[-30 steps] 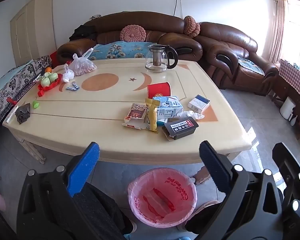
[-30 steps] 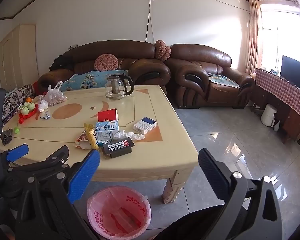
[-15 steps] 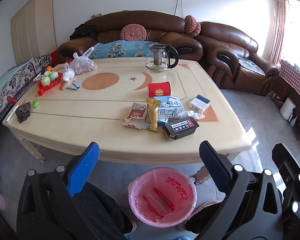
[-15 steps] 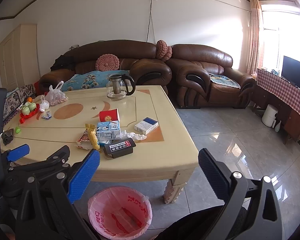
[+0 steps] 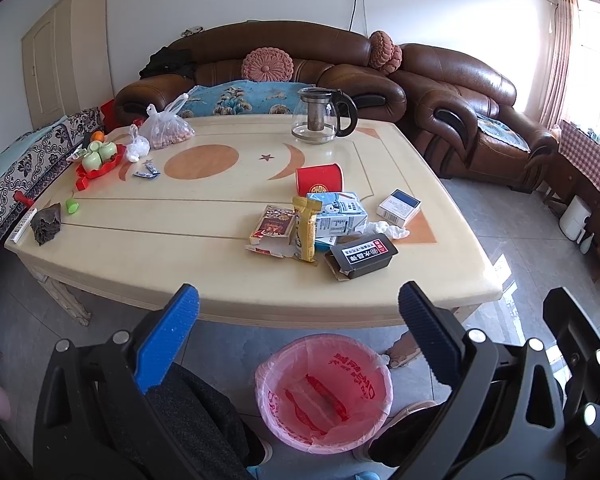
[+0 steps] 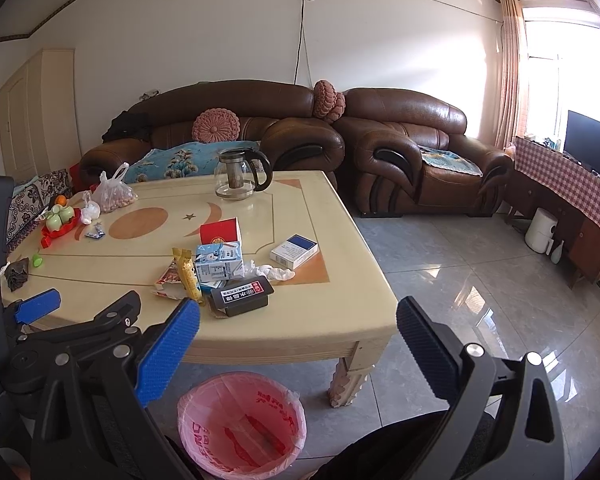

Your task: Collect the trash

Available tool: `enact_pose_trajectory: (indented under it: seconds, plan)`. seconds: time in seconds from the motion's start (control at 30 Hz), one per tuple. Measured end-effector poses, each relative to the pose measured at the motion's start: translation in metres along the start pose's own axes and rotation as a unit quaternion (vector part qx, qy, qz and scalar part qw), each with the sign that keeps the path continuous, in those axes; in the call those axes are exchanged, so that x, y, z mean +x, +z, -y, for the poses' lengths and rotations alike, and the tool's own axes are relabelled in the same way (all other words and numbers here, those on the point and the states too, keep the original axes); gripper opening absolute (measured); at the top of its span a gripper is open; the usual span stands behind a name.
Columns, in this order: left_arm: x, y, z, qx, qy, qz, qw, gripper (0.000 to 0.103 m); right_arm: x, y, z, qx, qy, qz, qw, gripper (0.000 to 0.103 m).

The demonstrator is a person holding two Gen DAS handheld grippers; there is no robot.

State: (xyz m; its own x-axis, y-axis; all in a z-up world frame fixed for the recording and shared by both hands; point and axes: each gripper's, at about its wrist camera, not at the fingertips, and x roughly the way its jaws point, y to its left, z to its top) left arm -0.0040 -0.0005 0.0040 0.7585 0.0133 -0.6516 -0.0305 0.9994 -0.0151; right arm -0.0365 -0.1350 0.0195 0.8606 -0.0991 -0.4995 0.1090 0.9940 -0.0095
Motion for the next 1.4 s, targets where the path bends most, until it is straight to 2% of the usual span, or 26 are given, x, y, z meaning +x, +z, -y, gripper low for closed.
enact_pose_trajectory:
  seconds: [1.4]
  plan:
    - [0.001, 0.005, -0.013, -0.010, -0.015, -0.016, 0.9997, 0.098, 0.004, 0.002, -0.011, -0.003, 0.010, -0.007, 1.000, 0.097]
